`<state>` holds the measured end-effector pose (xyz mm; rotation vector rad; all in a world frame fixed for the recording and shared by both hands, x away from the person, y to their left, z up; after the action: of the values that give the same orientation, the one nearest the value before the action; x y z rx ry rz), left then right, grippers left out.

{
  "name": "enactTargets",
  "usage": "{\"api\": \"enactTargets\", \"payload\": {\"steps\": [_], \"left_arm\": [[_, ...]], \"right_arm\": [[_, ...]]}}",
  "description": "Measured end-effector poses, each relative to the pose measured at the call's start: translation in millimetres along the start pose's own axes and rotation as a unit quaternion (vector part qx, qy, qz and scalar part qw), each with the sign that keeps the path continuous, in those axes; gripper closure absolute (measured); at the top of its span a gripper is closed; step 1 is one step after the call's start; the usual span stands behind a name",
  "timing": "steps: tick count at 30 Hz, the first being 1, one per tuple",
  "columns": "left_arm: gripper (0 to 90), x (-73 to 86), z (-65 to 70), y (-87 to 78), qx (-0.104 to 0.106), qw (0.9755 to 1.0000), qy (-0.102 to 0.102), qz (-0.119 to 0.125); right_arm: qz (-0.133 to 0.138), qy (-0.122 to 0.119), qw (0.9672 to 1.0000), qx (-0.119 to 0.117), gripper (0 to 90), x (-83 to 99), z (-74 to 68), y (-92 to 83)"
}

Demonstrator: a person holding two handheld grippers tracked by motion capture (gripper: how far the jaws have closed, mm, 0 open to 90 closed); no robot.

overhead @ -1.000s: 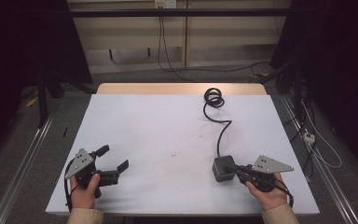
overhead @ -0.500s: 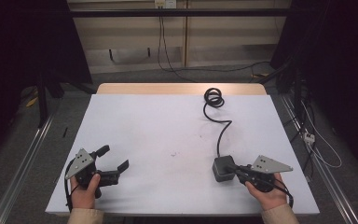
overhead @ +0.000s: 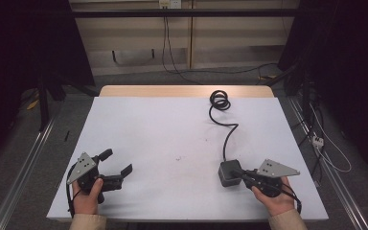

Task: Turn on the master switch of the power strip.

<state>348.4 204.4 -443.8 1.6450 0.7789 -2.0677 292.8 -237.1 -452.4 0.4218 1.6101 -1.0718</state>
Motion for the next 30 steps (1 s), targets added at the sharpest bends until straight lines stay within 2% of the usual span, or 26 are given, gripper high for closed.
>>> {"api": "enactTargets", "payload": {"steps": [3,7,21,30], "left_arm": [[2.7,-0.1,-0.1,-0.1,0.000,1.0000,0.000,0.000],[2.7,-0.1,-0.1,-0.2,0.000,1.0000,0.001,0.000],[2.7,0.2,-0.7,-0.3,0.004,1.0000,0.000,-0.002],[2.7,-0.9,-1.5,-1.6,-0.001,1.0000,-0.001,0.003]], "right_arm": [[0.000,-0.009,1.0000,0.003,90.0,-0.5,-0.8,-0.1],[0.003,-0.001,1.0000,-0.001,90.0,0.3,0.2,0.0],[0.005,-0.001,1.0000,0.000,90.0,0.4,0.5,0.0],[0.007,0.001,1.0000,0.001,90.0,0.5,0.1,0.0]]}}
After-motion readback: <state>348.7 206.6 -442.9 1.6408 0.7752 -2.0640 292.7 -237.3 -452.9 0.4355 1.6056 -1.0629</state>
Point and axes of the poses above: each handheld gripper's, and its own axes: y roughly forward along the jaws, x roughly out of its underside, z roughly to its right, the point moved 4 cm from there along y, roughly forward along the jaws, and after that the axes turned 7 degrees about x, right-handed, at the moved point
